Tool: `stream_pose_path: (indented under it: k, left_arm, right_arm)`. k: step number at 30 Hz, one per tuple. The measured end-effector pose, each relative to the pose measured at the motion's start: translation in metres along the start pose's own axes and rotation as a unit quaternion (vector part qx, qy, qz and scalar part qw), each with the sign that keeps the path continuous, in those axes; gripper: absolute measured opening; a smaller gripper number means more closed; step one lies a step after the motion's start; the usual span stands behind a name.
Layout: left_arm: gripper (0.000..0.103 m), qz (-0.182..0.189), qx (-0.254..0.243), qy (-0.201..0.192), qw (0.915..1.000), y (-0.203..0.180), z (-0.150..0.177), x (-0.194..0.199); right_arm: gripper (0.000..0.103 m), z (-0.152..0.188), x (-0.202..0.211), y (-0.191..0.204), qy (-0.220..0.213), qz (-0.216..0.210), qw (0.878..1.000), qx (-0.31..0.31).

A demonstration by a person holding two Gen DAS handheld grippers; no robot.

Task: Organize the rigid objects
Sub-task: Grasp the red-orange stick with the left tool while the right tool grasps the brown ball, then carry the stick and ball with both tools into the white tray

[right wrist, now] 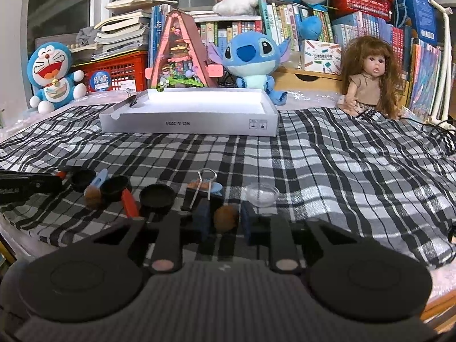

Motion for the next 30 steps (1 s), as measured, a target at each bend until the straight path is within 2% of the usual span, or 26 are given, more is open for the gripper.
stream_pose_path:
  k: [5,6,7,9,19,30]
  left_arm:
    - [0.009,-0.001,0.001,-0.004,1.0000,-0.002,0.000,-0.001]
    - [0.009,0.003,0.002,-0.003,1.0000,-0.003,0.000,0.001]
    - [0.009,0.006,0.001,-0.003,1.0000,-0.004,0.000,0.002]
    - [0.009,0.011,-0.002,-0.003,0.9999,-0.007,0.001,0.006]
    - [0.009,0.037,-0.002,-0.024,0.9990,-0.017,-0.014,0.027]
    - [0.009,0.050,0.012,-0.017,0.9985,-0.014,-0.060,0.003]
  right_arm:
    - [0.051,0.007,0.001,-0.001,0.001,0.002,1.000,-0.002]
    - [0.048,0.007,0.002,-0.001,0.001,0.003,1.000,-0.002]
    - [0.029,0.007,0.002,0.000,0.001,0.002,1.000,-0.002]
    - [0.022,0.008,0.005,0.002,0.000,0.004,1.000,-0.001]
    - [0.022,-0.007,0.013,0.005,-0.011,-0.013,1.000,-0.003]
    - [0.022,-0.041,-0.002,0.001,-0.004,-0.030,0.999,-0.026]
Point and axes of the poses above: each gripper's, at about its wrist camera, not at the fingertips, and x roughly against the way its jaws point, y to its left, z to its underside, the point moved 1 cm from there along -x, roughly the way its jaws point, and after that the axes turned 3 degrees about x, right-handed, at the moved point
